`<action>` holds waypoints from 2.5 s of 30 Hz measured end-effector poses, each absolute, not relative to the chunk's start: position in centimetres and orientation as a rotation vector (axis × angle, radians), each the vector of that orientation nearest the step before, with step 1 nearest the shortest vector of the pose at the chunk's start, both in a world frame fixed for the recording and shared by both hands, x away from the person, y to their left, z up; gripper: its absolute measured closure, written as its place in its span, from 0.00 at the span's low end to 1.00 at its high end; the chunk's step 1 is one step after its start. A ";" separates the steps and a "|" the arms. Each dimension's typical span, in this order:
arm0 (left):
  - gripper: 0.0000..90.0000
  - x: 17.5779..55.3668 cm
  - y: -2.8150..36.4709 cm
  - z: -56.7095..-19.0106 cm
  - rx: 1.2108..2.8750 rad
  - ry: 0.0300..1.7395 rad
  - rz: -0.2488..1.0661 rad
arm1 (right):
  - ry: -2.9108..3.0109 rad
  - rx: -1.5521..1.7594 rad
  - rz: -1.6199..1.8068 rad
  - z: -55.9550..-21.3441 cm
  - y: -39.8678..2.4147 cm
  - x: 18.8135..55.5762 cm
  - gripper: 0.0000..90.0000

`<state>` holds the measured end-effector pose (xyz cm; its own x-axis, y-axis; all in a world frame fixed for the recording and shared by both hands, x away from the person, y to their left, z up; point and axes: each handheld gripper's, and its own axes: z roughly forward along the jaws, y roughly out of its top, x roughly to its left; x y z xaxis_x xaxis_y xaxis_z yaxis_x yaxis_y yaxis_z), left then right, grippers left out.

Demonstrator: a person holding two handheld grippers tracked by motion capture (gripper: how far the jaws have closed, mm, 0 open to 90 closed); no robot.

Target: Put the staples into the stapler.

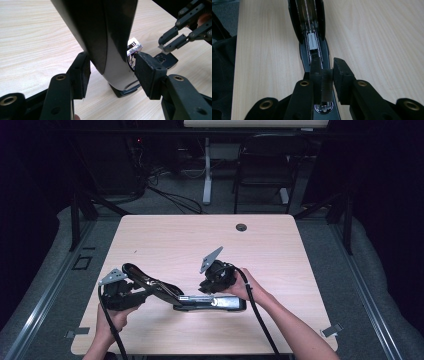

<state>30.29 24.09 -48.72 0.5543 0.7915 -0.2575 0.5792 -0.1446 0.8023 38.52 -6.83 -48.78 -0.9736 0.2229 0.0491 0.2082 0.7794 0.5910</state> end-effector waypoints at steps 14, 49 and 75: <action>0.53 30.3 24.1 -48.7 1.836 1.124 0.279 | 2.976 0.316 0.926 -49.9 -6.4 38.3 0.87; 0.53 30.3 24.1 -48.7 1.837 1.122 0.278 | 2.978 0.233 0.896 -50.9 -6.3 38.4 0.87; 0.53 30.3 24.1 -48.7 1.835 1.121 0.276 | 2.983 0.173 0.893 -51.1 -6.4 38.4 0.87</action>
<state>30.30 24.13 -48.70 0.5573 0.7889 -0.2589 0.5783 -0.1451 0.8028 38.40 -6.36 -51.06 -0.9936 0.1126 0.0100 0.0996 0.8299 0.5490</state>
